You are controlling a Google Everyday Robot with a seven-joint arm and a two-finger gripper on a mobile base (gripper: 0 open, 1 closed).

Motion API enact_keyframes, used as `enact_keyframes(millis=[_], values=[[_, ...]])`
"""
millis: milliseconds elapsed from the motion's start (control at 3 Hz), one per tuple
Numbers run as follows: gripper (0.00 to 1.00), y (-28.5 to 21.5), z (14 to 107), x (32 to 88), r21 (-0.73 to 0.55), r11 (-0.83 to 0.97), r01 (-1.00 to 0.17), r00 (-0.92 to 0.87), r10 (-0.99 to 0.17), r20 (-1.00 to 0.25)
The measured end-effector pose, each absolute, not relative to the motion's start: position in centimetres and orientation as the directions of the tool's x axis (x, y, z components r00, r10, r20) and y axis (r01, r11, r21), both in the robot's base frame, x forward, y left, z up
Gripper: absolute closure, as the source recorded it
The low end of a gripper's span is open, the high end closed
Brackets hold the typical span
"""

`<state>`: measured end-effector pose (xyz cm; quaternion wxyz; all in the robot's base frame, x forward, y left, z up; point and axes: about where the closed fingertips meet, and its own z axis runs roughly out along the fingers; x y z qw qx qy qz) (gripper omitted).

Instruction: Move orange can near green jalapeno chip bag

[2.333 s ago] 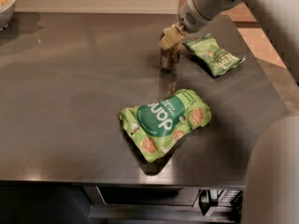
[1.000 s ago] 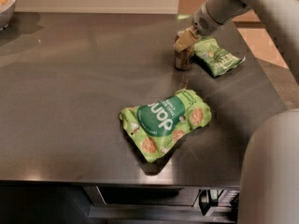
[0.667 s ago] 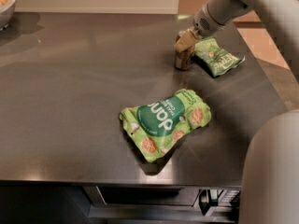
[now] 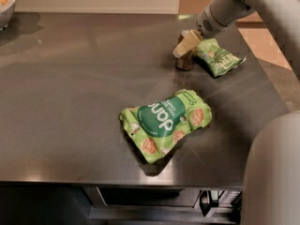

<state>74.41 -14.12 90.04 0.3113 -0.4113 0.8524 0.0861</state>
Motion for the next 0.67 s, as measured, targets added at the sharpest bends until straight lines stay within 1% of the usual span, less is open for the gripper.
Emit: enact_keyframes(millis=[667], values=[[0.0, -14.61, 91.57, 74.03, -0.118, 0.632, -0.766, -0.45, -0.657, -0.605]])
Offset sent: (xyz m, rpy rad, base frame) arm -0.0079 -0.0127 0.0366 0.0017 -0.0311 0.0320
